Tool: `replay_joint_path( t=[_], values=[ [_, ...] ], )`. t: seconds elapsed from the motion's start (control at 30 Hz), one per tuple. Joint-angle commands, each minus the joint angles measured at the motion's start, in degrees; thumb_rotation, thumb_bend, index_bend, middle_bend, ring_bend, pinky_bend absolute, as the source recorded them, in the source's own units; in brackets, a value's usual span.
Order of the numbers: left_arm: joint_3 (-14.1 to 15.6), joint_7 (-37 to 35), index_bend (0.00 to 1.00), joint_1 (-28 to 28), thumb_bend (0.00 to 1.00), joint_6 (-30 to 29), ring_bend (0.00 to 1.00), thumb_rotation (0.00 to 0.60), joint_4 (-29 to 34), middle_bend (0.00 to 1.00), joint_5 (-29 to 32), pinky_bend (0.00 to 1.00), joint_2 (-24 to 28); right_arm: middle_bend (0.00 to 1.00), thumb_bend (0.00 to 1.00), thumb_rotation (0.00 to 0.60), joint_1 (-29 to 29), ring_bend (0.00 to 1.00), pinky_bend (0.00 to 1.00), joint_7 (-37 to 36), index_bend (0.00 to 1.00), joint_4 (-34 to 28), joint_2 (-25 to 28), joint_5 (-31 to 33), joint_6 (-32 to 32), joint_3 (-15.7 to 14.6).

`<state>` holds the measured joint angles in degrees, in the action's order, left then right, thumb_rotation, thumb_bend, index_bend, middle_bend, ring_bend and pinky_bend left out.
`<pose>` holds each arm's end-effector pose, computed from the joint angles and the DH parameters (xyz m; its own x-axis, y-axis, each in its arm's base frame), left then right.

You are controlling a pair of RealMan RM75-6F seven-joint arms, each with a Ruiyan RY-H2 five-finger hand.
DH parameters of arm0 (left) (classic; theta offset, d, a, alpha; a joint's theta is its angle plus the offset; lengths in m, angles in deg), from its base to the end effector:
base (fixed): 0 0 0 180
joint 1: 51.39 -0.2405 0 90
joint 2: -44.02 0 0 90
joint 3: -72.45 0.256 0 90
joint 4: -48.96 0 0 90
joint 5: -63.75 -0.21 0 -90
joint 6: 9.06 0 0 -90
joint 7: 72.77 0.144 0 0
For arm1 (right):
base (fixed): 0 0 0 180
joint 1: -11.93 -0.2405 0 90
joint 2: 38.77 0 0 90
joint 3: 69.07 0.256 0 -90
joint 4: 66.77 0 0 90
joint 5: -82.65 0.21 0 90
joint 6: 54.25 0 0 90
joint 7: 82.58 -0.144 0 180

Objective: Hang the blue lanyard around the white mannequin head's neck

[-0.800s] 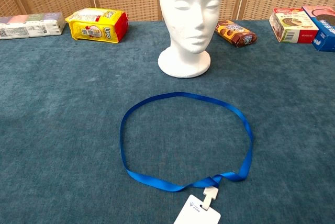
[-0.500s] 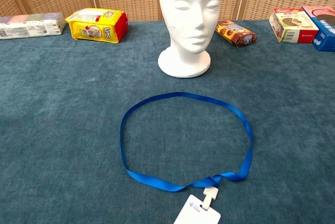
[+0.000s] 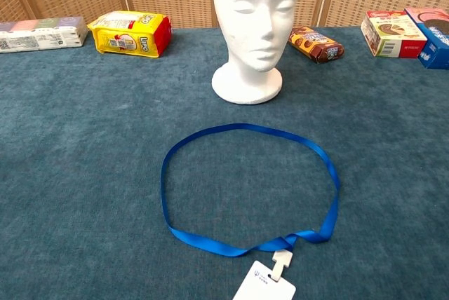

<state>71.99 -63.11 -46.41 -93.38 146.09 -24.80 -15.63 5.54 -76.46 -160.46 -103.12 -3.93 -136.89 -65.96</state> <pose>-0.2983 0.1716 0.1662 0.5452 0.0467 0.8370 0.8378 -0.0643 -0.5421 -0.3014 -0.1895 0.1499 0.4689 -0.0276 0.8828 -0.8827 -0.0507 0.4672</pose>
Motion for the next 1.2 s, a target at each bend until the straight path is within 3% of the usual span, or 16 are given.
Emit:
replay_joint_path(
  t=[0.03, 0.33, 0.53, 0.73, 0.9, 1.2],
  values=[
    [-0.2, 0.1, 0.41, 0.2, 0.10, -0.1, 0.45, 0.510, 0.1, 0.51, -0.2, 0.34, 0.0, 0.34, 0.38, 0.600, -0.4, 0.38, 0.42, -0.5, 0.34, 0.4, -0.4, -0.3, 0.2, 0.2],
    [-1.8, 0.1, 0.43, 1.7, 0.10, -0.4, 0.45, 0.513, 0.5, 0.51, -0.8, 0.34, 0.9, 0.41, 0.38, 0.600, -3.4, 0.47, 0.50, -3.3, 0.34, 2.6, -2.9, -2.7, 2.0, 1.0],
    [-3.1, -0.5, 0.43, 3.5, 0.10, 1.4, 0.45, 0.517, 1.5, 0.51, 0.2, 0.34, 2.6, 0.48, 0.38, 0.600, -7.5, 0.58, 0.61, -5.9, 0.35, 5.7, -6.4, -6.9, 4.6, 0.9],
    [-3.9, -0.2, 0.43, 4.8, 0.10, 2.6, 0.45, 0.516, 2.7, 0.51, 0.8, 0.34, 3.5, 0.62, 0.38, 0.600, -13.3, 0.77, 0.78, -9.0, 0.37, 10.1, -10.6, -10.9, 9.1, 0.6],
    [-4.2, 0.4, 0.43, 5.3, 0.10, 3.1, 0.45, 0.513, 3.3, 0.51, 1.5, 0.34, 3.7, 0.82, 0.36, 0.600, -17.6, 0.98, 0.96, -11.5, 0.42, 13.6, -12.8, -13.6, 12.1, 0.2],
    [-4.4, 1.7, 0.43, 5.8, 0.10, 3.5, 0.45, 0.515, 4.3, 0.51, 2.2, 0.34, 4.6, 0.98, 0.33, 0.600, -23.4, 1.00, 1.00, -15.1, 0.47, 19.5, -15.6, -16.8, 15.4, -1.3]
  ],
)
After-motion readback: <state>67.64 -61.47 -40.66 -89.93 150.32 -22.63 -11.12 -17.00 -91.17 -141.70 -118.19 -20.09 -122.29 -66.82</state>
